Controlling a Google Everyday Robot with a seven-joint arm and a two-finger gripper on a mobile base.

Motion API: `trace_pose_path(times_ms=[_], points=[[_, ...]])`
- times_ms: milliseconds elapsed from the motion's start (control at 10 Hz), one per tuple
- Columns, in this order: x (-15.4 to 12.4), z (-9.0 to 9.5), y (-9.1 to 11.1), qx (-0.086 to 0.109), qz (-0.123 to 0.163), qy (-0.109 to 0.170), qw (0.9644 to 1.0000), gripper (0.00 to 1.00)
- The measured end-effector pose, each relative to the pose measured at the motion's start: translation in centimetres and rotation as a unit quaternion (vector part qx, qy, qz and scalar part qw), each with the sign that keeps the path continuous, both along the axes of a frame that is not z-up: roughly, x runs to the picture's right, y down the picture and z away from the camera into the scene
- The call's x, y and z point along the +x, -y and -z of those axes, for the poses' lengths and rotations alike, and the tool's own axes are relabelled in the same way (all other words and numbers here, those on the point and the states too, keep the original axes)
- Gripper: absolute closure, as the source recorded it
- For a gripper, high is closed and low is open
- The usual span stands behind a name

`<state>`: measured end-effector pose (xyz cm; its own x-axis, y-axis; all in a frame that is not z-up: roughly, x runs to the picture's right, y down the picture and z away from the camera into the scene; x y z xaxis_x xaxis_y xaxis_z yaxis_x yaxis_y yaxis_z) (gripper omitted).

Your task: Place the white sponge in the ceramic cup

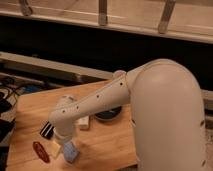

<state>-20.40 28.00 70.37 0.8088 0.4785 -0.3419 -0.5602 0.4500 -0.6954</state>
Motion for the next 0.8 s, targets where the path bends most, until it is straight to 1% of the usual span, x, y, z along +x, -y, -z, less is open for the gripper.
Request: trace_pose_path(times_ms=[100, 400, 600, 800], points=[[-0.6, -0.2, -0.6, -0.009, 0.000, 0.006, 0.9999, 0.20], [-1.5, -0.8, -2.3, -0.027, 0.009, 0.008, 0.9996, 0.20], [-1.8, -1.5, -3.7, -0.031, 0.016, 0.005, 0.9994, 0.20], [-1.7, -2.1, -4.7, -0.031, 0.016, 0.001, 0.9994, 0.20]])
